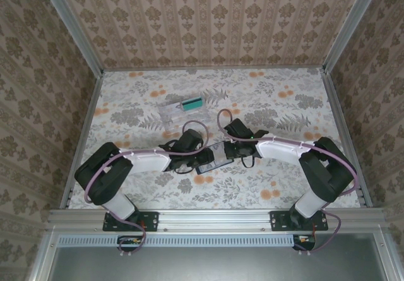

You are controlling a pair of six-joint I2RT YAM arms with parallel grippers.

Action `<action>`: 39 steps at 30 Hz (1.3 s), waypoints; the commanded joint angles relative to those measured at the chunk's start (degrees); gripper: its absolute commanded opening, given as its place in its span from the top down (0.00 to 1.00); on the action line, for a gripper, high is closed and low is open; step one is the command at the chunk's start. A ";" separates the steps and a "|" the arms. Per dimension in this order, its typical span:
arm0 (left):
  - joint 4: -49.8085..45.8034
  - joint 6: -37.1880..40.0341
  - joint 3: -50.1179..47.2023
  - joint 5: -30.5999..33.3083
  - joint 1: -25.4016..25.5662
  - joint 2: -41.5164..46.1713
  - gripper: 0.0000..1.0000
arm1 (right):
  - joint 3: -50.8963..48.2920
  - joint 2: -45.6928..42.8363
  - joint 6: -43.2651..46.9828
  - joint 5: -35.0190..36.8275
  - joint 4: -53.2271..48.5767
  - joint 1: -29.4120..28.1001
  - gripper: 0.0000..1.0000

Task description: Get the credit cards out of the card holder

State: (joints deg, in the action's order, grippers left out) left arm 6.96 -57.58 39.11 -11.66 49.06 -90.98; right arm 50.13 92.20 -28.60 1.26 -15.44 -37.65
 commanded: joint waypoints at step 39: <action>-2.07 -1.82 -0.81 0.28 -1.25 -0.06 0.77 | 1.55 7.73 -1.20 -6.11 3.14 -1.99 0.90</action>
State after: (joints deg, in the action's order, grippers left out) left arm 7.68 -58.39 37.89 -11.53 47.94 -90.35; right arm 53.12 99.02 -28.91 -3.53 -10.48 -39.07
